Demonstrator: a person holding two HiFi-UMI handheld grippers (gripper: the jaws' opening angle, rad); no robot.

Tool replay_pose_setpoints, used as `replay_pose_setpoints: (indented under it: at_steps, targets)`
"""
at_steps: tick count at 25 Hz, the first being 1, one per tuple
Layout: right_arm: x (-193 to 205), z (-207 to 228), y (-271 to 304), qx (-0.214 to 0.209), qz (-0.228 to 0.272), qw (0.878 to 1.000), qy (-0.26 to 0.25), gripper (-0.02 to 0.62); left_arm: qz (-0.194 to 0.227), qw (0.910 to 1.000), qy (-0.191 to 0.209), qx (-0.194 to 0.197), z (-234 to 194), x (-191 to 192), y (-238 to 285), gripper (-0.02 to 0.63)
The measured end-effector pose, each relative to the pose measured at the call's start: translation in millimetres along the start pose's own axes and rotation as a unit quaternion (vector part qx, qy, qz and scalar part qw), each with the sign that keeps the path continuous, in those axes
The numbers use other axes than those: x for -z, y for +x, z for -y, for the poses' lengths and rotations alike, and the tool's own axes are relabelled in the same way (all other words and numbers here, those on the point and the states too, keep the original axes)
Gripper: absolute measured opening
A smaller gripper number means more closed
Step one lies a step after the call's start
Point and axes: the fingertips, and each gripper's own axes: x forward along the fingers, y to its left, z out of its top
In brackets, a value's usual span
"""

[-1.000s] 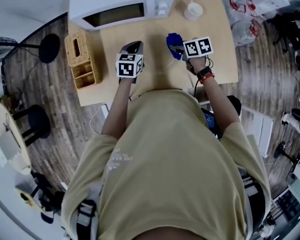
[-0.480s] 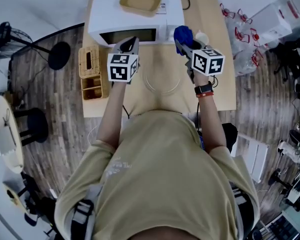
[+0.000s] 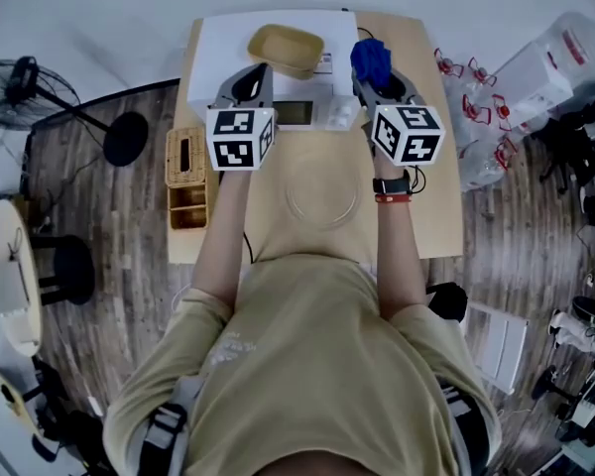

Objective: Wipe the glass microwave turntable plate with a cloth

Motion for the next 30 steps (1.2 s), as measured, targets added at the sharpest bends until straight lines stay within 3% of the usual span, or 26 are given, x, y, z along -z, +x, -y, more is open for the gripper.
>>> replay_pose_setpoints:
  at_steps: [9,18,21,24,27,30]
  targets:
    - [-36.8,4.1,1.3,0.035,0.054,0.998,-0.009,0.147,0.03,0.9995,-0.002,-0.012,0.7,-28.6,-1.2,0.018]
    - [-32.7,2.9,1.3,0.033,0.056,0.998,0.003,0.144,0.031,0.9994,-0.003,-0.015,1.7,-28.3,3.9,0.018]
    - [-30.7,1.3,-2.2,0.024,0.056,0.998,0.011,0.143,0.056,0.9981,-0.024,0.007,12.7,-35.2,1.5,0.018]
    - [-31.1,-9.7,-6.3,-0.004,0.065,0.998,0.026,0.141,0.096,0.9915,-0.062,0.061,34.8,-47.3,-3.4,0.018]
    - [-34.1,-30.4,-12.8,-0.071,0.084,0.991,0.074,0.14,0.122,0.9796,-0.101,0.124,55.8,-54.0,-10.5,0.018]
    - [-41.8,-52.2,-26.2,-0.175,0.122,0.96,0.18,0.137,0.151,0.9517,-0.177,0.201,71.0,-62.2,-22.8,0.021]
